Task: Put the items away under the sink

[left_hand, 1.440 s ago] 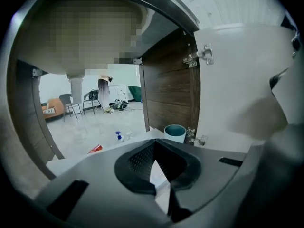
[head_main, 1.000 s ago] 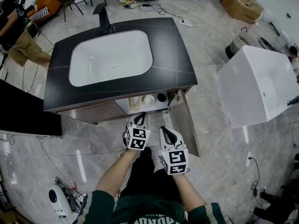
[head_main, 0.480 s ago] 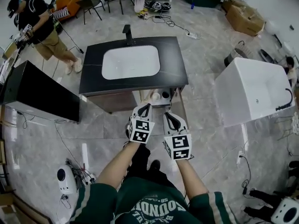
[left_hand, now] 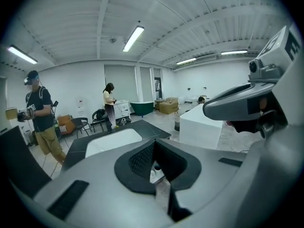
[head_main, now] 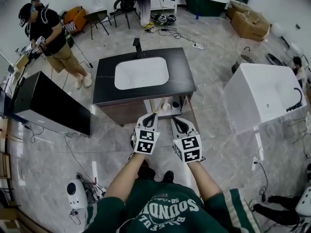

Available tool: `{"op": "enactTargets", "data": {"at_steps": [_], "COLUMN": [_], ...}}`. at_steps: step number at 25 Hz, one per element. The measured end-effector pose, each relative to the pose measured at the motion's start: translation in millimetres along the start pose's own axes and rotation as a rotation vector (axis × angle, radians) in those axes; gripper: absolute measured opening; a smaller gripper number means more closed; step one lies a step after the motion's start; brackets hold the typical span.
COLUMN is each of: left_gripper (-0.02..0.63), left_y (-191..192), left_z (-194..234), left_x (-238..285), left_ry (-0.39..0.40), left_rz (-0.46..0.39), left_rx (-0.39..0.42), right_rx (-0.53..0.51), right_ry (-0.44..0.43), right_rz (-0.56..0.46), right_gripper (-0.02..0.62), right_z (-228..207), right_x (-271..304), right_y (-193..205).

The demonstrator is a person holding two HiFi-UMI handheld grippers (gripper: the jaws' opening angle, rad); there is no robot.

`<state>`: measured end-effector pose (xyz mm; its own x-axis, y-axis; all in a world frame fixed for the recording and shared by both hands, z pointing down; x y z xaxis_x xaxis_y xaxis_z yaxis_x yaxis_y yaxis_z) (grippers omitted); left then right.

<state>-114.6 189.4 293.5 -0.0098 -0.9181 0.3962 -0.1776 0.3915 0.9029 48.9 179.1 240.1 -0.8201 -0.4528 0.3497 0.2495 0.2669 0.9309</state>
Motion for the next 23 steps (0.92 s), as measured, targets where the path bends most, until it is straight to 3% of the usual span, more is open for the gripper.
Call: {"op": "enactTargets", "data": {"at_steps": [23], "left_gripper": [0.011], "left_y": [31.3], "left_z": [-25.8], "left_x": [-27.9], "left_ry": [0.034], "left_rz": [0.057], "left_rx": [0.033], "right_rx": [0.004], "right_ry": [-0.038], "right_rz": [-0.004], "right_gripper": [0.041], "right_z": [26.2], "right_x": [-31.5], "right_y": [13.6]}}
Point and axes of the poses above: the fingertips, and each gripper's own axes: x forward along the fingers, z to its left, y out of its underside, the point moved 10 cm from there along -x, backward along the fingers, and after that the axes turned 14 degrees about -y, right-handed, at the moved point
